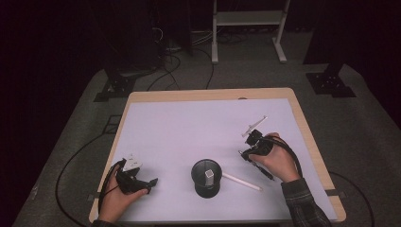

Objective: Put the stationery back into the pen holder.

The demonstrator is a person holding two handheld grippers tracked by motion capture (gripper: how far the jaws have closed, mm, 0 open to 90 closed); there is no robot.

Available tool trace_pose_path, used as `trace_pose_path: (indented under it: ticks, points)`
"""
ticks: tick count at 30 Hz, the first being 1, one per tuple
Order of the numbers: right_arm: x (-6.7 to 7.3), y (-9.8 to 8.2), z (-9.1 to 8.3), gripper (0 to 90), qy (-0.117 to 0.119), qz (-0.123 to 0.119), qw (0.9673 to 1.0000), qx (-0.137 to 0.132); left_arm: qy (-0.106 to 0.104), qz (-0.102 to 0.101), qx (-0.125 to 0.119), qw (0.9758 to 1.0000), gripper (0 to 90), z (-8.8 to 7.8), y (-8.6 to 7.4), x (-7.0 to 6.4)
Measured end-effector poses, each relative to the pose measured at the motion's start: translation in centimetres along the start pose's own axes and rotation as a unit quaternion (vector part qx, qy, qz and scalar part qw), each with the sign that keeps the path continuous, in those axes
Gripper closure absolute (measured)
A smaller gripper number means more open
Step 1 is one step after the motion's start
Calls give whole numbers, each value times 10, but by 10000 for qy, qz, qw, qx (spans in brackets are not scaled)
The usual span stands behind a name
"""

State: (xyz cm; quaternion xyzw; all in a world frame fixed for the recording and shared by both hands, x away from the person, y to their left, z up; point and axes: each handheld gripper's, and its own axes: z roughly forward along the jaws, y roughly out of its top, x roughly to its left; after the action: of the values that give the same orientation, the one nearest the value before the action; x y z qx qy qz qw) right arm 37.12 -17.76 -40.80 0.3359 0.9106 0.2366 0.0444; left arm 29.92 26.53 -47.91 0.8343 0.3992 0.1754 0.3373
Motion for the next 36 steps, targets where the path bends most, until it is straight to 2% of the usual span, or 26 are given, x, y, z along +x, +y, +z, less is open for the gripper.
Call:
trace_pose_path:
  ticks: [8,13,20,28,36]
  points:
    - [1,-3,-7,798,113,45,9993,-359,-2,-13,-12,10000,0,0,0,0]
    - [4,-3,-13,798,204,35,9977,-647,-2,-14,-10,10000,0,0,0,0]
    - [6,-2,-18,798,228,73,9955,-913,-5,-21,-7,10000,0,0,0,0]
    - [13,0,-30,798,353,85,9908,-1305,-7,-26,-8,10000,0,0,0,0]
    - [19,2,-39,798,504,-12,9835,-1736,-11,-18,11,10000,0,0,0,0]
